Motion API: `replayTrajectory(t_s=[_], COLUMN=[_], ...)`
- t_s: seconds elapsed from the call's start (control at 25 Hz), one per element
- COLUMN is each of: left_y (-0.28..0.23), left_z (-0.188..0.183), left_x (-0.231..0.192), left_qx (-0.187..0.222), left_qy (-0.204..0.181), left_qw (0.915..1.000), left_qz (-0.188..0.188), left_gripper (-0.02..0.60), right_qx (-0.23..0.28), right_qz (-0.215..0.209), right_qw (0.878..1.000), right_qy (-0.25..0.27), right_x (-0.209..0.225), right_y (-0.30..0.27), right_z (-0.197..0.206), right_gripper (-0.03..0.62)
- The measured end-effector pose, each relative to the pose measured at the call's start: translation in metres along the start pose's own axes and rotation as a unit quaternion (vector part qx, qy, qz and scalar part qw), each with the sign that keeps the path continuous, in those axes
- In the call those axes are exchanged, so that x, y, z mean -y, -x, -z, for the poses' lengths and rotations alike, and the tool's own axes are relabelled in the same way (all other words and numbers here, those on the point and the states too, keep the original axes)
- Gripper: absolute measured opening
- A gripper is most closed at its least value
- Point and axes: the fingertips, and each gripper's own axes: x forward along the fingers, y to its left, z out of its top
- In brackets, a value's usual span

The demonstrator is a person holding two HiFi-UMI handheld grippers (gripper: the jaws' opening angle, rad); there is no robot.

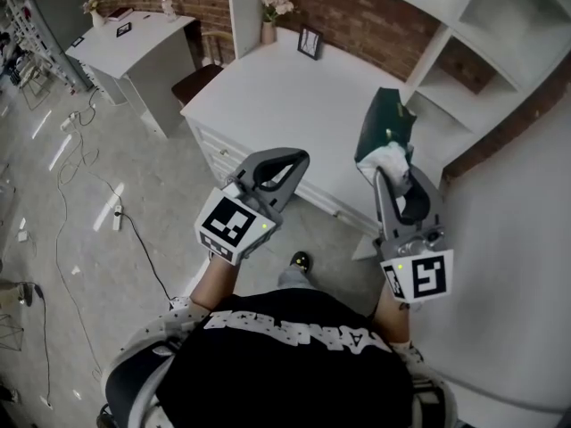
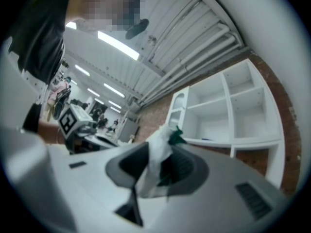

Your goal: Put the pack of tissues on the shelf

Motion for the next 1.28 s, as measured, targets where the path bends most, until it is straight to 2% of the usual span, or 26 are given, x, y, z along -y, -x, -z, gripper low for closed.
replayTrajectory(t_s=[0.44, 0.88, 1.28], left_y=[-0.062, -0.120, -0.160], left_z=[0.002, 0.007, 0.012], left_x=[-0.022, -0.022, -0.024], left_qx=[-0.002, -0.003, -0.003], left_qy=[0.001, -0.002, -0.002], left_qw=[1.0000, 0.9995, 0.9986], left_qz=[0.005, 0.032, 0.054], left_gripper=[0.035, 0.037, 0.038], right_qx=[0.010, 0.018, 0.019], right_qz=[0.005, -0.003, -0.022], right_qw=[1.000, 1.000, 1.000], right_qy=[-0.003, 0.003, -0.005], right_x=[0.050, 0.084, 0.098], right_y=[-0.027, -0.048, -0.069], right_z=[0.017, 0.028, 0.041], right_gripper=[0.133, 0.133, 0.133])
